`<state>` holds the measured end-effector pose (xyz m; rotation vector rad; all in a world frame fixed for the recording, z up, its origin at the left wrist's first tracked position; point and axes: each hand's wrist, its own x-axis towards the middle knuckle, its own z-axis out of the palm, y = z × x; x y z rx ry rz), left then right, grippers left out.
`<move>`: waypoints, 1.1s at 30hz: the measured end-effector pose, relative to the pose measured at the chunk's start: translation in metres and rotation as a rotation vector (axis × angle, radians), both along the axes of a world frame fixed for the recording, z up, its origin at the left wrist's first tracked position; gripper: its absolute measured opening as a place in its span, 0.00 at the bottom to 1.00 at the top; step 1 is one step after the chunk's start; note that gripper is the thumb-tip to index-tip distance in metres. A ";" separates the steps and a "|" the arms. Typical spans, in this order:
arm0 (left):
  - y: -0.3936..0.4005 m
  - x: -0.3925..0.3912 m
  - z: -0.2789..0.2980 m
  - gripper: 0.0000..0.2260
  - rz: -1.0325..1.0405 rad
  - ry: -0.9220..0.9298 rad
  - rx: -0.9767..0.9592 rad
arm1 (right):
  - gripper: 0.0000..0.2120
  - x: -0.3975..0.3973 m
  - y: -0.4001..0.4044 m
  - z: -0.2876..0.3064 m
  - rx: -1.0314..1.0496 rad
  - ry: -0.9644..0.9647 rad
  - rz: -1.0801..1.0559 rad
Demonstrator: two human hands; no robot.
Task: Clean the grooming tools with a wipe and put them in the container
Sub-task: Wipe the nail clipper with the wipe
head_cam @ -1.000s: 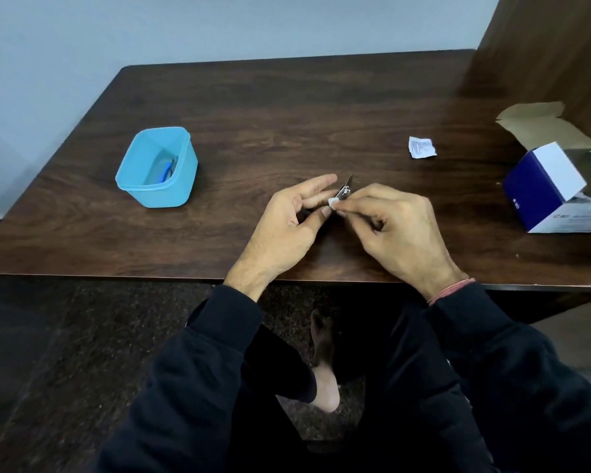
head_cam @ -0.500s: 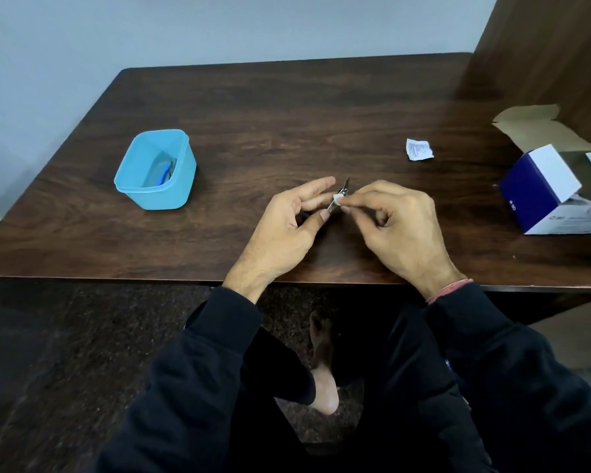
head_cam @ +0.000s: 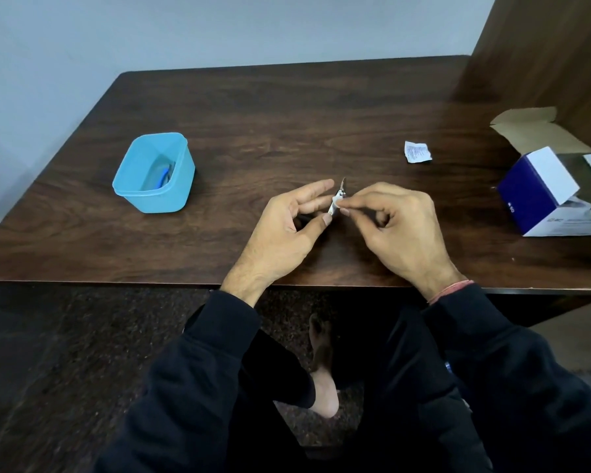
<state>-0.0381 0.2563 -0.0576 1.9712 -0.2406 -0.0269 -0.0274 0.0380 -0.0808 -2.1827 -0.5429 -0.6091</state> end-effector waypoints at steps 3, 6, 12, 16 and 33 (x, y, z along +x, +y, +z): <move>0.000 -0.001 0.000 0.23 0.001 -0.002 -0.004 | 0.06 -0.002 0.002 0.000 -0.019 0.006 0.033; 0.000 0.000 -0.001 0.23 -0.003 -0.010 0.003 | 0.07 -0.004 0.002 0.002 -0.026 0.026 0.072; -0.001 -0.001 -0.001 0.23 0.000 -0.014 0.015 | 0.06 -0.002 0.002 0.002 0.009 0.036 0.013; 0.000 -0.001 -0.001 0.23 -0.007 -0.008 0.026 | 0.07 -0.004 0.000 0.000 -0.042 0.028 0.094; 0.000 -0.001 -0.001 0.23 -0.013 0.003 0.036 | 0.08 -0.006 0.002 0.004 -0.097 0.003 0.067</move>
